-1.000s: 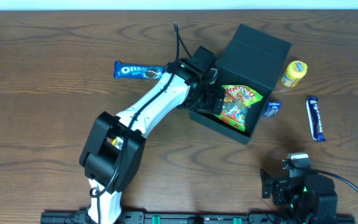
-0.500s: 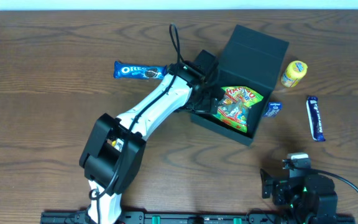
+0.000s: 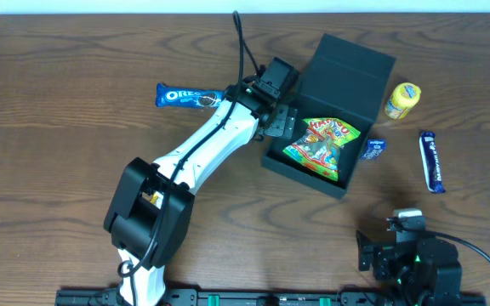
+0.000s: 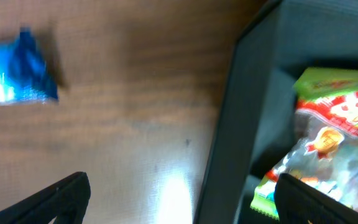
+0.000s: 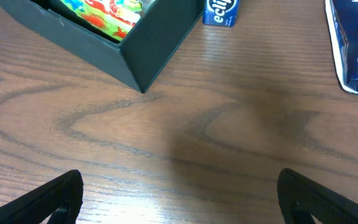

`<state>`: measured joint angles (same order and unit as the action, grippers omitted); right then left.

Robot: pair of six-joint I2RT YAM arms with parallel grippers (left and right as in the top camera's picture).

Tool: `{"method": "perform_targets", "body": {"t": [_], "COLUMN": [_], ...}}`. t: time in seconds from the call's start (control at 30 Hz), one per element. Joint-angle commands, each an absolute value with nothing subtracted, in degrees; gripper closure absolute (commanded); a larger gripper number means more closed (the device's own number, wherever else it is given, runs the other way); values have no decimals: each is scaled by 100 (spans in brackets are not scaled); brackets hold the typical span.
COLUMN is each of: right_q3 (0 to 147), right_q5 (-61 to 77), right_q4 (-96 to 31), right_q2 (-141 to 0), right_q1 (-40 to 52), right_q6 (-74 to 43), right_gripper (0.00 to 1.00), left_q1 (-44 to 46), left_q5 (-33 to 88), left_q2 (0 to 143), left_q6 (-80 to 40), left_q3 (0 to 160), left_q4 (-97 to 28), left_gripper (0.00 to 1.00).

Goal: Pack container

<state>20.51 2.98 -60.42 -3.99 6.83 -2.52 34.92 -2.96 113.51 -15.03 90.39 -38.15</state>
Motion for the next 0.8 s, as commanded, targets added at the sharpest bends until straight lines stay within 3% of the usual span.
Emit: {"method": "perform_targets", "body": {"t": [0.0,0.77], "right_q3": [2012,2012], "right_q5": [281,283], "right_q4": [-6064,-6066], "right_q2": [-364,-364], "right_q1": [628,628], "right_q6": [-270,-272], "right_gripper": [1,1], "left_q1": [3468,3387], "left_q5": [-97,23], "left_q2": [11325,12427], "left_q6": [-698,-276], "left_q3": [9011,9620], "left_q4": [-3575,-2749], "left_gripper": [5,5]}}
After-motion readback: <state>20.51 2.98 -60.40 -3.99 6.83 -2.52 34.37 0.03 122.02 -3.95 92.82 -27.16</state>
